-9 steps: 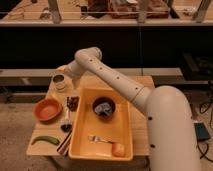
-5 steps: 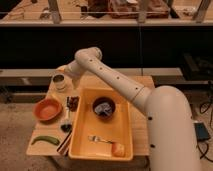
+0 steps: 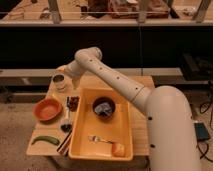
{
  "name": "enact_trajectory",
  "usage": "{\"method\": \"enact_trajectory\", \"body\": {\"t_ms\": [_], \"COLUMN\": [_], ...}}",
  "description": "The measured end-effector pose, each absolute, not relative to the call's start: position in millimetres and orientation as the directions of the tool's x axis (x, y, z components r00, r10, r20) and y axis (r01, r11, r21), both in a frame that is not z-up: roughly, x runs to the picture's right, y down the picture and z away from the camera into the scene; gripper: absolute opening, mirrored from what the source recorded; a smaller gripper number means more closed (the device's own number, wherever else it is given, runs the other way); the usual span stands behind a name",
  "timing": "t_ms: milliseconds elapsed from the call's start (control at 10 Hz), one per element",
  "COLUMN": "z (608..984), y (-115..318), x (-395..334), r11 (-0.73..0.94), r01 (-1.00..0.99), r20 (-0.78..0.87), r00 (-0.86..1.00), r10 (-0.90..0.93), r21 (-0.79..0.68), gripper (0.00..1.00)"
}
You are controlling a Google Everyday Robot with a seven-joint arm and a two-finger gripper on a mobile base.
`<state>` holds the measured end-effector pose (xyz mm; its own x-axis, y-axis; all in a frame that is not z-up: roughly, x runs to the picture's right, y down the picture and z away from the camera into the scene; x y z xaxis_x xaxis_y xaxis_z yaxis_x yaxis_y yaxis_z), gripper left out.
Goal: Place pepper in red bowl
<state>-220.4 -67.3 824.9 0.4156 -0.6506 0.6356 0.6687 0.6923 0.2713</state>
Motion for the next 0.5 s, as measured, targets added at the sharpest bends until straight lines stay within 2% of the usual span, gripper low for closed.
{"method": "enact_trajectory", "body": {"t_ms": [500], "z": [823.9], "y": [-68.4], "x": [-220.2], "r11": [0.692], "r01": [0.669], "r20": [0.634], "r00": [0.416], "r10": [-0.652], "r21": [0.273], "gripper": [0.8]}}
